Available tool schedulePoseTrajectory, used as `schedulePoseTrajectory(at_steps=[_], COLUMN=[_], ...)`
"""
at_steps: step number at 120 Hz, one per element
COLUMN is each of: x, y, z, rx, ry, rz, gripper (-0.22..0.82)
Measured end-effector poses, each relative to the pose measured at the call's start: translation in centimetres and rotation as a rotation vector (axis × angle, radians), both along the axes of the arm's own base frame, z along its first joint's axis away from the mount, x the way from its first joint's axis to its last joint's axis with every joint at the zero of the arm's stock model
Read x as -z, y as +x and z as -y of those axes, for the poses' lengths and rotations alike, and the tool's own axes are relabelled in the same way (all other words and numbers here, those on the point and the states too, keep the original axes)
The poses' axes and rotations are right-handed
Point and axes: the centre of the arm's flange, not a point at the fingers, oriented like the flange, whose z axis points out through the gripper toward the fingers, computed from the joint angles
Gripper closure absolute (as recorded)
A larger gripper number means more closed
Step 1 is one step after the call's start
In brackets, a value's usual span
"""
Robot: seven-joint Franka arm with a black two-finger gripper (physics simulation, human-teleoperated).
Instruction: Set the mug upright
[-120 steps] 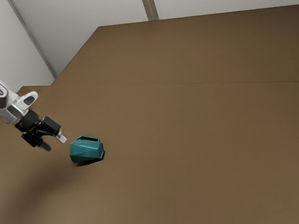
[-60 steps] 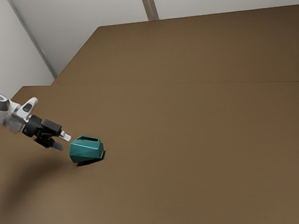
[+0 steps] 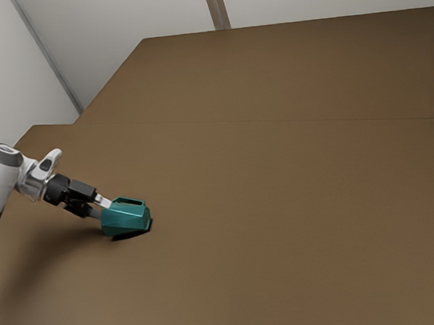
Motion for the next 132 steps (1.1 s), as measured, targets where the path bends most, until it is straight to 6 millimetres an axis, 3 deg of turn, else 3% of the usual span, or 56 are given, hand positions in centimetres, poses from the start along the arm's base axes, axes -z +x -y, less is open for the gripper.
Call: schedulePoseTrajectory(at_steps=[21, 35, 65, 96, 132], x=[1.1, 1.7, 2.5, 2.8, 2.6], y=[0.1, 0.1, -0.5, -0.9, -0.5], z=[0.3, 0.5, -0.1, -0.5, 0.2], rx=[0.005, 0.006, 0.007, 0.014, 0.037], ry=[-0.041, -0.068, -0.104, -0.12, -0.148], rz=[0.011, 0.019, 0.037, 0.059, 0.093], gripper=[0.0, 0.06, 0.24, 0.51, 0.63])
